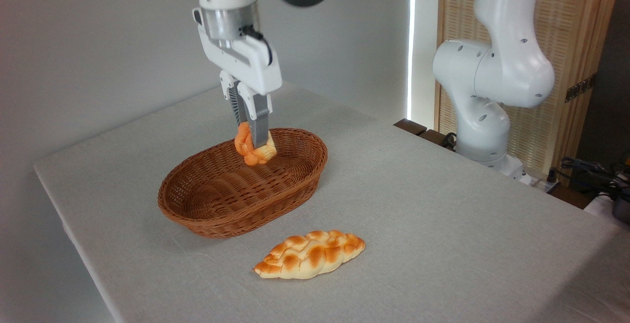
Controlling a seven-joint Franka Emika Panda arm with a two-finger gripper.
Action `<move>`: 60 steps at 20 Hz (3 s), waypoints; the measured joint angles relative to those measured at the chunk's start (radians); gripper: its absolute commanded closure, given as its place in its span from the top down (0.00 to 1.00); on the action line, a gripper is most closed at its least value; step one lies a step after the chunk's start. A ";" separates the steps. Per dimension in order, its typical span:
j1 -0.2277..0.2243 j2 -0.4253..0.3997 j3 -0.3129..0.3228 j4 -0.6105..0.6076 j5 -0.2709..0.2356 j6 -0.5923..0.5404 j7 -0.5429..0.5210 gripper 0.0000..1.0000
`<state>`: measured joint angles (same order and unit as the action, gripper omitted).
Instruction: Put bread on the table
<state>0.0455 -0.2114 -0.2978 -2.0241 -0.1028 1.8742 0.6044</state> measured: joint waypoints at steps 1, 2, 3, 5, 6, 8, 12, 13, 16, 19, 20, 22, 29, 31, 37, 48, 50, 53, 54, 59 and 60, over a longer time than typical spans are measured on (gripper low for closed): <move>0.000 -0.015 0.030 0.005 0.018 -0.027 0.028 0.33; 0.000 -0.029 0.058 0.006 0.027 -0.066 0.070 0.32; 0.000 -0.040 0.086 0.005 0.031 -0.107 0.120 0.33; 0.001 -0.058 0.142 0.005 0.052 -0.173 0.212 0.37; 0.001 -0.066 0.167 0.005 0.073 -0.197 0.248 0.46; 0.001 -0.075 0.197 0.003 0.117 -0.223 0.293 0.59; 0.001 -0.076 0.214 -0.001 0.214 -0.230 0.300 0.91; 0.001 -0.076 0.216 -0.001 0.237 -0.232 0.300 0.97; 0.001 -0.076 0.221 -0.001 0.269 -0.233 0.300 1.00; 0.000 -0.076 0.221 -0.001 0.272 -0.233 0.300 1.00; 0.000 -0.076 0.221 -0.001 0.272 -0.233 0.300 1.00; 0.000 -0.076 0.221 -0.001 0.272 -0.233 0.300 1.00; 0.000 -0.077 0.221 0.005 0.272 -0.233 0.300 1.00; 0.000 -0.077 0.221 0.018 0.272 -0.232 0.300 1.00; -0.002 -0.076 0.225 0.035 0.260 -0.174 0.300 1.00; -0.014 0.124 0.085 0.268 0.165 -0.117 0.121 1.00; -0.012 0.137 0.089 0.285 0.162 -0.125 0.095 1.00; -0.012 0.134 0.095 0.294 0.130 -0.172 0.035 1.00; -0.012 0.133 0.095 0.297 0.125 -0.182 0.024 1.00; -0.014 0.131 0.095 0.299 0.122 -0.196 0.014 1.00; -0.014 0.131 0.095 0.299 0.122 -0.199 0.014 1.00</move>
<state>0.0318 -0.0804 -0.2026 -1.7250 0.0197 1.6754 0.6181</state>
